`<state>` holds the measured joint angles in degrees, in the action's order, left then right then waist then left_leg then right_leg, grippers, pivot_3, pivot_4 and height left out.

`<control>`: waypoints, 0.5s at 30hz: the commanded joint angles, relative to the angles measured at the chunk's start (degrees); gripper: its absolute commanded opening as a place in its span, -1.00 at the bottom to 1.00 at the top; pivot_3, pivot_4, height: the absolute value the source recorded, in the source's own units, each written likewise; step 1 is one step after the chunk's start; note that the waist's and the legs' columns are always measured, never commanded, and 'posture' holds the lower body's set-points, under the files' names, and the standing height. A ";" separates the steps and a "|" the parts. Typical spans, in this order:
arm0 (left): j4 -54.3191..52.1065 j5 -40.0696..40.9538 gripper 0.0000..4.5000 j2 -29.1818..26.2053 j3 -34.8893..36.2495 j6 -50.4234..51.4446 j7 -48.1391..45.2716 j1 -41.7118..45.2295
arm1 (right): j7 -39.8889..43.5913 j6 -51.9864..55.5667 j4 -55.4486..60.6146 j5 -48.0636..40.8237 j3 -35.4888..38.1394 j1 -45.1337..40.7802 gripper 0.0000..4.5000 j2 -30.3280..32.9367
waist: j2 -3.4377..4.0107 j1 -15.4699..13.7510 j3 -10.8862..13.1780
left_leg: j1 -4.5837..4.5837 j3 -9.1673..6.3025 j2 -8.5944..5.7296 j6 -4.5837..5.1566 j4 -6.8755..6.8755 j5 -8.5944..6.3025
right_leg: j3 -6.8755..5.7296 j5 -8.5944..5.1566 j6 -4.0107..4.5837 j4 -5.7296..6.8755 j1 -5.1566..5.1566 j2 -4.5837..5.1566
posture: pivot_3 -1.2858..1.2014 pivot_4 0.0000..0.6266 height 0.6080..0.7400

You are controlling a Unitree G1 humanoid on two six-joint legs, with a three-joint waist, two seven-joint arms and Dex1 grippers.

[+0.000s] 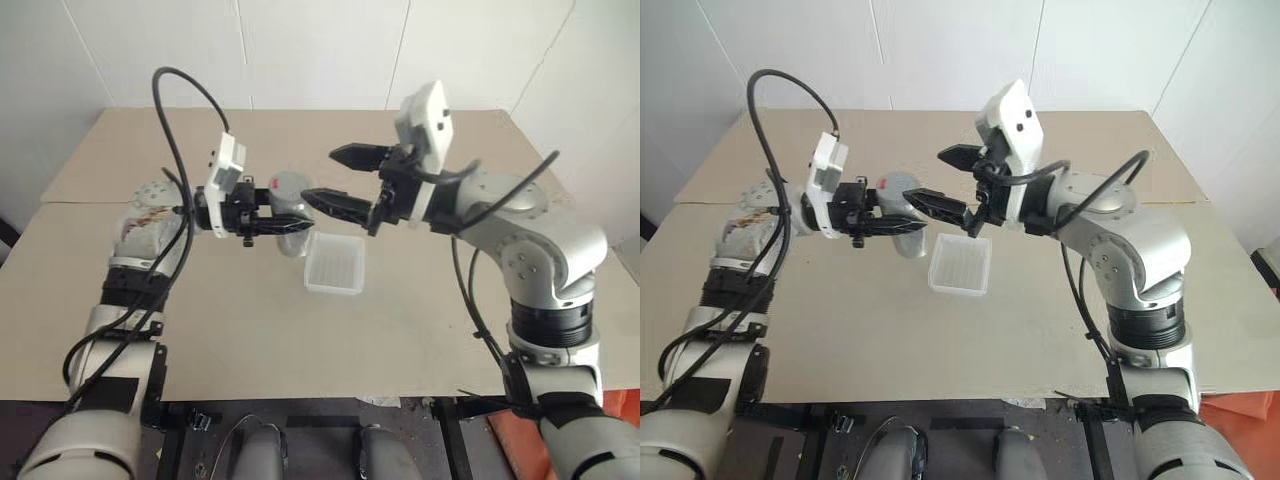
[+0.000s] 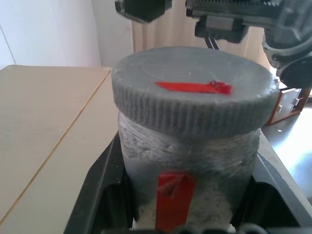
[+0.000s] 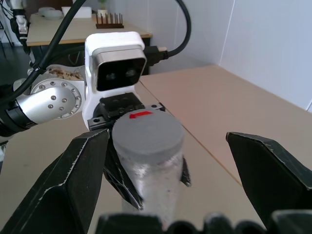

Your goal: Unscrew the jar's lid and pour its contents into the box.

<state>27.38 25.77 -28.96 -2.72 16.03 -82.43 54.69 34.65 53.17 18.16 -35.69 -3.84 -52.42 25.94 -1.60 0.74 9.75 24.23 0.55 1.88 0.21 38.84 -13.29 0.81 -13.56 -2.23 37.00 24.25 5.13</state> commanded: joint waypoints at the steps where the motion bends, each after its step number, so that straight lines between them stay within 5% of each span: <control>1: 0.34 0.01 -0.13 1.37 0.69 -1.55 -0.63 1.82 | -1.20 0.19 0.17 1.05 -0.09 -2.31 1.00 -0.53 | 0.00 0.02 0.00 | 0.00 0.00 0.00 0.00 0.01 0.00 | 0.00 0.00 0.00 0.00 0.00 0.00 | 0.03 -0.52 1.00; 15: -0.59 -0.74 -0.13 4.03 1.45 -2.96 0.62 0.55 | 0.52 -0.44 -3.89 2.32 -2.76 -5.53 1.00 -1.57 | 0.00 0.14 0.00 | -0.01 -0.02 0.01 0.00 0.00 0.00 | 0.00 0.00 0.00 0.01 0.00 -0.01 | 0.03 -0.52 1.00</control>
<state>28.35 24.58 -24.95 -2.55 13.97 -81.94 54.85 34.87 53.19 13.57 -33.83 -6.95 -55.94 24.65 -1.60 0.89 9.75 24.22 0.54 1.89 0.21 38.84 -13.29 0.81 -13.56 -2.23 37.02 24.25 5.12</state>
